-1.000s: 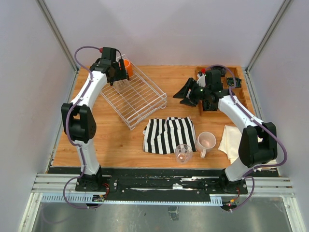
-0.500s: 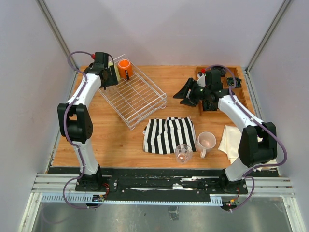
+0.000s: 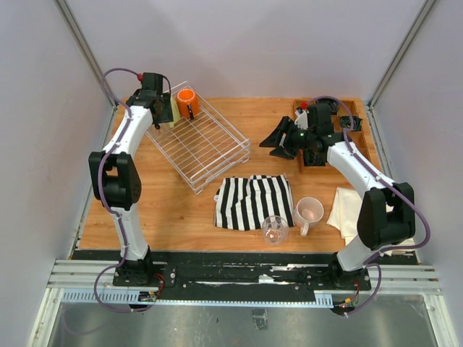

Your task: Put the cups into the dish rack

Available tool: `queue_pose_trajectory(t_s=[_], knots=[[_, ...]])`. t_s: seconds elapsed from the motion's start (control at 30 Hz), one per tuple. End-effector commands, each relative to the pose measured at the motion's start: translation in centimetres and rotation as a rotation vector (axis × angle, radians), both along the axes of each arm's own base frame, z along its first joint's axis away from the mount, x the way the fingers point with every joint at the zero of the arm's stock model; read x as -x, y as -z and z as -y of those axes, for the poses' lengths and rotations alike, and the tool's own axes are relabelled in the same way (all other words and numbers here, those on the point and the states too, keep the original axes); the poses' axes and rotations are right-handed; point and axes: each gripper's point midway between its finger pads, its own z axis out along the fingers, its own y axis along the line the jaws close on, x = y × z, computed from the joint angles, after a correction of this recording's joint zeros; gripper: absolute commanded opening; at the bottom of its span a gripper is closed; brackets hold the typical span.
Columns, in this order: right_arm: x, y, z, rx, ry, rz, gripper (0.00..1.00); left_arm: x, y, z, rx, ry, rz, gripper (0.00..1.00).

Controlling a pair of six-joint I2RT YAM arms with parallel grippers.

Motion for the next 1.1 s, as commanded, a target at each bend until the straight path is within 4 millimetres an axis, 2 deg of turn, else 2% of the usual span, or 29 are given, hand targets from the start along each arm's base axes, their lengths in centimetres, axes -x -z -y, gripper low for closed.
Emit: queue_pose_trajectory(t_s=[0.0,0.37,0.73,1.07], knots=[[-0.5,-0.4,0.4,0.010,0.007,0.015,0.59,-0.9,-0.5,-2.4,-0.112,-0.041,-0.004,0.03],[-0.5,-0.4,0.8,0.017,0.015,0.012,0.59,-2.5,1.1,-3.6,-0.151,-0.067,-0.015,0.01],[-0.5,-0.3,1.2,0.022,0.021,0.011,0.59,-4.0,1.5,-4.4,-0.102,-0.085,0.028,0.01],[-0.5,-0.2,1.2,0.024,0.023,0.007,0.59,-4.3,1.5,-3.2,-0.017,-0.049,0.032,0.01]])
